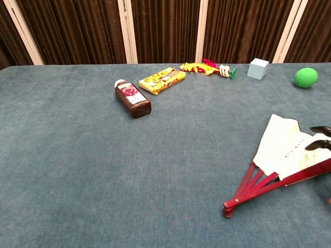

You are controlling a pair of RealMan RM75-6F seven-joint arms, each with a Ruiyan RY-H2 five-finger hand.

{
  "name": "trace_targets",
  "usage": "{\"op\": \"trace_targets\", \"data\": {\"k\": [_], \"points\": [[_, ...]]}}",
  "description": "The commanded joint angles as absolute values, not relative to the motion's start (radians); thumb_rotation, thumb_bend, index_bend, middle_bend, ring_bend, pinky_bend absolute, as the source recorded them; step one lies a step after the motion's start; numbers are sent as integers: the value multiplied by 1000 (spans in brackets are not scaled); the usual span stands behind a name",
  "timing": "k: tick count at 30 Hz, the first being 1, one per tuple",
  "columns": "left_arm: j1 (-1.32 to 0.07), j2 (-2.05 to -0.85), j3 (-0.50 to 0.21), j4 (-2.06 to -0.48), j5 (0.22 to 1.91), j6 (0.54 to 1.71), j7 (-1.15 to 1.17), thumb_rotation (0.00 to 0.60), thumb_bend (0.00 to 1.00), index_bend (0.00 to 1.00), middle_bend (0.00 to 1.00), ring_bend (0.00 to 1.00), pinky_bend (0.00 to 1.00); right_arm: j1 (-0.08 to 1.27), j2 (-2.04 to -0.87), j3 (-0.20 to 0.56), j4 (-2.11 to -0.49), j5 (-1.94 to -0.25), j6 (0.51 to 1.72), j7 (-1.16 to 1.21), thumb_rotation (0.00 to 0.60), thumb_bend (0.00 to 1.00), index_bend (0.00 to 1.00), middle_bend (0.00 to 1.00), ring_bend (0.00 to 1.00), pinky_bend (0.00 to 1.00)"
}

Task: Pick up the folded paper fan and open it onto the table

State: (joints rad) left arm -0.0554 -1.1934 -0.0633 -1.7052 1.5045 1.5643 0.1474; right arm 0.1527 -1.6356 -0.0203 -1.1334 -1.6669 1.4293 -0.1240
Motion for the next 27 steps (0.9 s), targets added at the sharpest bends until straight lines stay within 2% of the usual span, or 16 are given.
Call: {"op": "trace_targets", "data": {"k": [1, 10, 27], "points": [[-55, -1194, -64, -1705, 1504, 1565, 149, 600, 222, 33, 0, 0, 0, 164, -1651, -13, -1122, -1666, 1424, -123, 600, 191, 228, 57, 106, 104], [-57, -1195, -66, -1705, 1493, 1558, 155, 600, 222, 36, 0, 0, 0, 186, -1707, -4, -1052, -1664, 1422, -95, 600, 190, 343, 58, 109, 105], [-55, -1196, -68, -1707, 1484, 1559, 163, 600, 222, 38, 0, 0, 0, 221, -1747, -1, -983, -1656, 1409, -52, 600, 193, 471, 80, 132, 104]]}}
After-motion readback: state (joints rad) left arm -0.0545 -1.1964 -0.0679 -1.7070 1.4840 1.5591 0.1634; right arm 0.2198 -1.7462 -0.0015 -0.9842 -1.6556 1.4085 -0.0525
